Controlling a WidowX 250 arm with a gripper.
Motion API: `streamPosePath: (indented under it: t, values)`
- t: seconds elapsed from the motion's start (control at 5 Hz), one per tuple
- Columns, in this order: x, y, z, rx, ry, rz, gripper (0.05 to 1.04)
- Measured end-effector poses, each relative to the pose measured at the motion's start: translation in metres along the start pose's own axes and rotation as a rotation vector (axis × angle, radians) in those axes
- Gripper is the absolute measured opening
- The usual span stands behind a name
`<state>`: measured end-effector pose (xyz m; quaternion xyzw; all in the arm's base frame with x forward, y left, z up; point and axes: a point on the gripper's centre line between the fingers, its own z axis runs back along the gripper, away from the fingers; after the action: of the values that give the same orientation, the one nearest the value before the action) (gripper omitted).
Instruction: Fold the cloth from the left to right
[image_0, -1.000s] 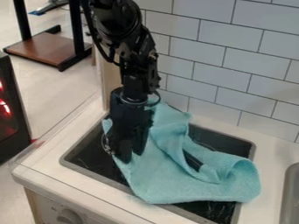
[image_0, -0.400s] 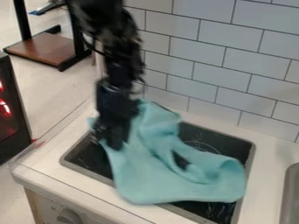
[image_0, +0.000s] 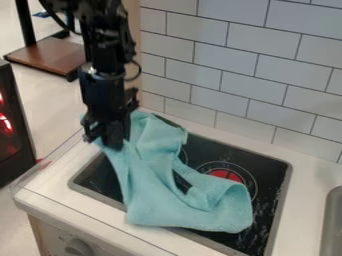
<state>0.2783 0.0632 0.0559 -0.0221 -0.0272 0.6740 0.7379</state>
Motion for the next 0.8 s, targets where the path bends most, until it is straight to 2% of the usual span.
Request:
streamPosePath:
  t: [0.2, 0.4, 0.6, 0.8]
  values:
    - [-0.018, -0.002, 0.024, -0.052, 0.06, -0.024, 0.054]
    - [-0.042, -0.01, 0.042, -0.082, 0.141, -0.048, 0.054]
    - [-0.071, -0.027, 0.058, -0.116, 0.189, -0.109, 0.054]
    - [-0.094, -0.042, 0.056, -0.115, 0.216, -0.156, 0.054]
